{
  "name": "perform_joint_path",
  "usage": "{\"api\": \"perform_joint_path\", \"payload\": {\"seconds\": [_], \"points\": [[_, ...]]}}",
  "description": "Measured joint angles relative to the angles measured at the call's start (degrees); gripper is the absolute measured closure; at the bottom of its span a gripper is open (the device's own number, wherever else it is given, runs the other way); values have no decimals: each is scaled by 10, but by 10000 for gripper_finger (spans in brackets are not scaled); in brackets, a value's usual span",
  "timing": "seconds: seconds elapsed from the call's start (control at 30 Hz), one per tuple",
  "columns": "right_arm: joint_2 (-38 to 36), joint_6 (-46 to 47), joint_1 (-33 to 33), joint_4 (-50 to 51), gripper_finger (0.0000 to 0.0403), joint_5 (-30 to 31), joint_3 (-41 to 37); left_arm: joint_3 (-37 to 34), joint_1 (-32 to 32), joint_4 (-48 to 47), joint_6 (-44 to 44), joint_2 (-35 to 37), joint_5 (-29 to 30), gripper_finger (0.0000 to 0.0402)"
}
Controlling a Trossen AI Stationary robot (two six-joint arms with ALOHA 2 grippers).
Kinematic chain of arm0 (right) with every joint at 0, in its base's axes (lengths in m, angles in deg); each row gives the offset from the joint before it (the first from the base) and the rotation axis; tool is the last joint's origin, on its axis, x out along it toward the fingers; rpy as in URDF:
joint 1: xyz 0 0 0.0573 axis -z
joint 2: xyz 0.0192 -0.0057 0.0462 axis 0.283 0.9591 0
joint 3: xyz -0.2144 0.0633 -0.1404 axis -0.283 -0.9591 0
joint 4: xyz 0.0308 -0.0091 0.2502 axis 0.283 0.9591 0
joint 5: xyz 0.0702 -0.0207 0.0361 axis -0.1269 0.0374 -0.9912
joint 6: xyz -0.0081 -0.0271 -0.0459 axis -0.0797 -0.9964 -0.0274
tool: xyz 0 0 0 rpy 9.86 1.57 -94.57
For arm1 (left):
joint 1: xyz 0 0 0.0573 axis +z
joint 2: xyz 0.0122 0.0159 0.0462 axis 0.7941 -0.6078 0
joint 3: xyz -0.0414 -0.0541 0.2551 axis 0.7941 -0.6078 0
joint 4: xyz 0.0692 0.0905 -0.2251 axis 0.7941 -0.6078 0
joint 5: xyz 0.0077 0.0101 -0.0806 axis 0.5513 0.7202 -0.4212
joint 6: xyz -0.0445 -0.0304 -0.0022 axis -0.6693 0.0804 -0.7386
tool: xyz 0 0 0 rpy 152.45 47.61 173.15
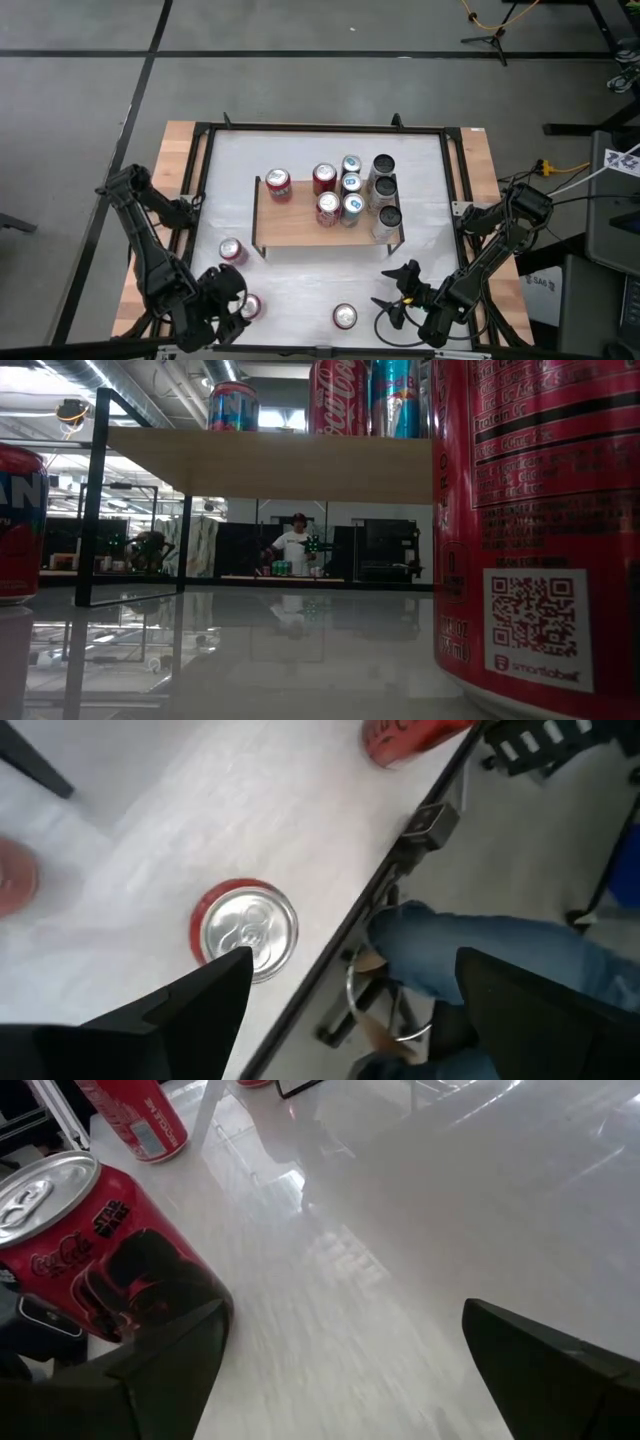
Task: Place canned beverage on shelf
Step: Put the bottom red soda can on the shelf aligned with the other red soda can
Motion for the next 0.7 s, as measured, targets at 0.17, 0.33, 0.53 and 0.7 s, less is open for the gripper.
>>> {"api": "perform_joint_path", "payload": {"seconds": [0.17,0.33,0.53,0.7], "points": [[0,-24,0,0,10,0,0,0,-2,2,78,-22,-8,59],[0,-27,0,0,10,0,0,0,-2,2,148,-43,-22,59],[0,-39,0,1,10,0,0,0,-2,2,222,-57,-15,59],[0,-41,0,1,10,0,0,0,-2,1,280,-68,-14,59]]}}
